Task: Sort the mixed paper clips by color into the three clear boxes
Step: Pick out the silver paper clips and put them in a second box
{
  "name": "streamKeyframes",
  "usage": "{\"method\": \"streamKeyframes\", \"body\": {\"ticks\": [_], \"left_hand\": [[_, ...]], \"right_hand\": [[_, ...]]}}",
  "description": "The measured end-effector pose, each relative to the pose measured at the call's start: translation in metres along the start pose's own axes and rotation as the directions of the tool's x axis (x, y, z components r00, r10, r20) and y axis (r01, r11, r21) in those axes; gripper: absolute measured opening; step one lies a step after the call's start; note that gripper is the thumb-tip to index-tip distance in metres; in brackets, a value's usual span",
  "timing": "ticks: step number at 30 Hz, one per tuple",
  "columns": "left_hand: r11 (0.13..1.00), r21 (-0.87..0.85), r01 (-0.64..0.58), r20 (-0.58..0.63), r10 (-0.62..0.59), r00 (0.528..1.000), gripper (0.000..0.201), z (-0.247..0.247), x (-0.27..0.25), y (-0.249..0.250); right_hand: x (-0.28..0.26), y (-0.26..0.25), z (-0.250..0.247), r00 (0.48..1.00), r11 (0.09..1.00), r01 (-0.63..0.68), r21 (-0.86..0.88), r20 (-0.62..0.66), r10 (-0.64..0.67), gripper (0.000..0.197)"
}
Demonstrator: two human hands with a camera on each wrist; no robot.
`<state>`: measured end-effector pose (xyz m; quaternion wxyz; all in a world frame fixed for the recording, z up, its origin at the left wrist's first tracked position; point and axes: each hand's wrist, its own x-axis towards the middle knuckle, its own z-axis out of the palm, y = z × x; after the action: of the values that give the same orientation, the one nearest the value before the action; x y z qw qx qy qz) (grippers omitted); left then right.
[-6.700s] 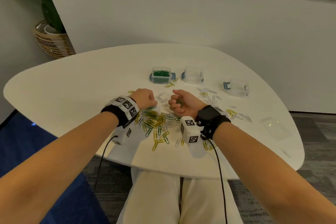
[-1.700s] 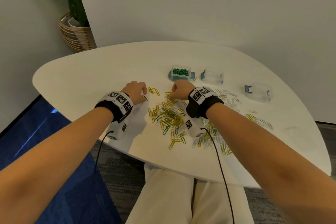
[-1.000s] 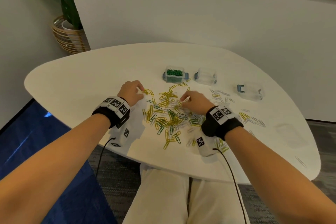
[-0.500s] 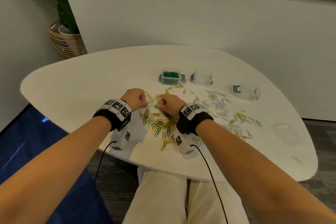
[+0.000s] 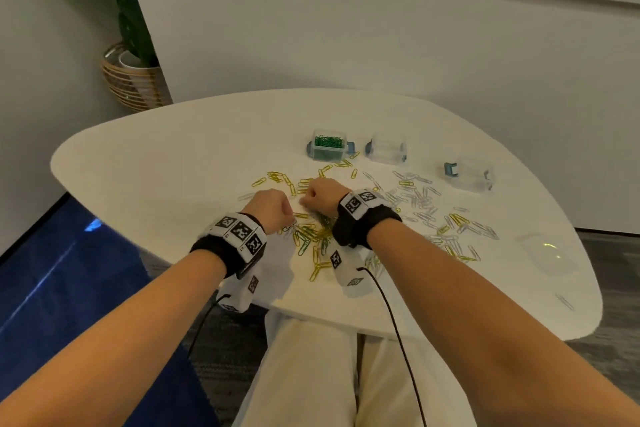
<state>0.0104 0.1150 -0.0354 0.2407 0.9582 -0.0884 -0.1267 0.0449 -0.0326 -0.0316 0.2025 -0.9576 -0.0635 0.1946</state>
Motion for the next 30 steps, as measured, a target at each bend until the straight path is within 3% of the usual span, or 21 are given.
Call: {"method": "streamKeyframes", "body": {"ticks": [1,2,3,4,5,6,7,8,9,10,12,13,15,17,19,21,23,24,26,28,30], "left_hand": [[1.000,0.020,-0.008,0.006,0.007,1.000,0.016,0.001,-0.001,0.001],[1.000,0.015,-0.013,0.004,0.013,1.000,0.017,0.002,0.000,0.001],[1.000,0.006,-0.014,0.009,0.014,1.000,0.016,0.002,-0.001,0.002],[1.000,0.001,-0.017,0.012,0.017,1.000,0.016,0.002,-0.001,0.002],[1.000,-0.001,-0.010,0.012,0.010,1.000,0.016,0.002,-0.002,0.004],[1.000,-0.007,-0.006,0.019,0.007,1.000,0.016,0.002,-0.002,0.004],[1.000,-0.013,-0.006,0.031,0.007,0.999,0.016,0.003,-0.002,0.004],[1.000,-0.024,-0.007,0.040,0.008,0.999,0.014,0.004,-0.002,0.003],[0.999,-0.040,-0.007,0.043,0.009,0.999,0.013,0.003,-0.002,0.002],[0.998,-0.063,-0.005,0.038,0.007,0.999,0.012,0.003,-0.001,0.001],[0.989,-0.146,0.007,-0.002,-0.007,1.000,0.014,0.000,0.001,-0.001],[0.970,-0.243,0.027,-0.016,-0.032,0.999,0.015,-0.001,0.001,-0.001],[0.812,-0.576,0.093,0.043,-0.084,0.996,0.017,-0.002,0.001,0.000],[0.444,-0.873,0.203,0.195,-0.063,0.979,0.019,-0.003,-0.002,0.002],[0.081,-0.945,0.318,0.317,-0.024,0.948,0.014,-0.006,-0.005,0.001],[-0.058,-0.932,0.357,0.358,-0.005,0.934,0.021,-0.007,-0.006,0.000],[0.011,-0.932,0.362,0.361,-0.043,0.932,0.018,-0.005,-0.004,0.005],[0.115,-0.927,0.356,0.349,-0.077,0.934,0.015,-0.003,-0.003,0.010],[0.455,-0.838,0.301,0.274,-0.127,0.953,0.011,0.002,0.001,0.020],[0.812,-0.564,0.152,0.151,-0.080,0.985,0.017,0.007,0.007,0.026],[0.954,-0.299,0.008,0.079,0.017,0.997,0.018,0.011,0.012,0.032]], "right_hand": [[-0.006,0.005,-0.004,1.000,0.975,0.013,0.222,-0.010,-0.011,0.038],[-0.014,0.010,-0.007,1.000,0.851,0.003,0.525,-0.019,0.008,0.034],[-0.021,0.017,-0.009,0.999,0.590,-0.021,0.807,-0.001,0.037,0.029],[-0.028,0.023,-0.010,0.998,0.269,-0.051,0.962,0.040,0.048,0.024],[-0.034,0.030,-0.010,0.995,0.004,-0.092,0.996,0.092,0.032,0.019],[-0.039,0.037,-0.011,0.991,-0.133,-0.127,0.983,0.131,0.028,0.015],[-0.043,0.043,-0.012,0.986,-0.166,-0.158,0.973,0.163,0.022,0.013],[-0.044,0.047,-0.013,0.982,-0.099,-0.183,0.978,0.188,0.037,0.015],[-0.046,0.049,-0.014,0.978,0.059,-0.200,0.978,0.195,0.080,0.016],[-0.047,0.048,-0.015,0.975,0.315,-0.203,0.927,0.163,0.148,0.017],[-0.048,0.042,-0.013,0.977,0.810,-0.188,0.556,0.022,0.211,0.026],[-0.046,0.039,-0.009,0.982,0.924,-0.163,0.346,-0.035,0.187,0.033],[-0.041,0.032,0.000,0.988,0.982,-0.136,0.127,-0.050,0.144,0.030],[-0.041,0.034,0.005,0.991,0.988,-0.101,0.113,-0.081,0.111,0.018],[-0.048,0.044,-0.001,0.989,0.967,-0.052,0.251,-0.123,0.085,0.018],[-0.060,0.053,-0.011,0.984,0.908,-0.024,0.419,-0.153,0.096,0.026],[-0.069,0.063,-0.018,0.981,0.848,-0.042,0.528,-0.141,0.136,0.030],[-0.072,0.066,-0.020,0.981,0.824,-0.058,0.564,-0.123,0.153,0.028],[-0.076,0.069,-0.021,0.982,0.734,-0.094,0.673,-0.057,0.178,0.021],[-0.081,0.074,-0.020,0.988,0.438,-0.126,0.890,0.075,0.132,0.013],[-0.085,0.081,-0.019,0.990,0.075,-0.136,0.988,0.137,-0.008,0.016]]}}
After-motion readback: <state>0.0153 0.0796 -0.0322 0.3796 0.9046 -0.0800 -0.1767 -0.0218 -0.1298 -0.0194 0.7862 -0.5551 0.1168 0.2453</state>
